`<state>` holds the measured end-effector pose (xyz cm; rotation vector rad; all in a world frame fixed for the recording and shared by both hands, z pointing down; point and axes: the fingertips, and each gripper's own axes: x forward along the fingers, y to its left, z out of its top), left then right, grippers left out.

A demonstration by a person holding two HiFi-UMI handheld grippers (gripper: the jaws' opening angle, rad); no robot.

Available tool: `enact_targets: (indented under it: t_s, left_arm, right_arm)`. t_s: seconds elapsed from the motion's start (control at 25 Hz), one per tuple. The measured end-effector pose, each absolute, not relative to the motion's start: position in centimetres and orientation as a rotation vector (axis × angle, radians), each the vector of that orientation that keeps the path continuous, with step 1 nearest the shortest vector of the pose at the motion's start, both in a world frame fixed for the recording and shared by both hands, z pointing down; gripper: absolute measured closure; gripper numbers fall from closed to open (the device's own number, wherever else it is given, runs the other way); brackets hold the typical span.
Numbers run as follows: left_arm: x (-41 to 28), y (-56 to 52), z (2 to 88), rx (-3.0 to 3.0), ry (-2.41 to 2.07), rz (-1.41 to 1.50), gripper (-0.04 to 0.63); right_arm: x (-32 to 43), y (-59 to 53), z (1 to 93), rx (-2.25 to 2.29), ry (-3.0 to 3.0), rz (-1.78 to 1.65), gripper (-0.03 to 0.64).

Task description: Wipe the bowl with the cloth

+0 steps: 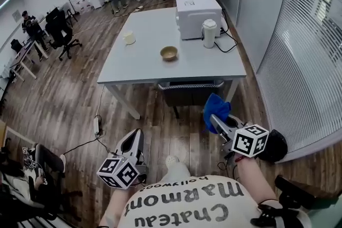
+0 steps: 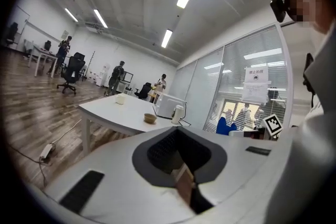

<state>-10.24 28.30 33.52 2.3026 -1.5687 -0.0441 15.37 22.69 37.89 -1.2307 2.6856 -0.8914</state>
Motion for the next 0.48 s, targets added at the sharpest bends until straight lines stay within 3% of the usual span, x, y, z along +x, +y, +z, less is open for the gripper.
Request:
enact_targets:
  t_s: [0.48]
  left_arm:
    - [-11.2,15.5,34.9,2.313,-1.384,-0.109,0.571]
  right_arm:
    - [14.3,14.2,39.9,-1.424,2.709,-0.956,0.549]
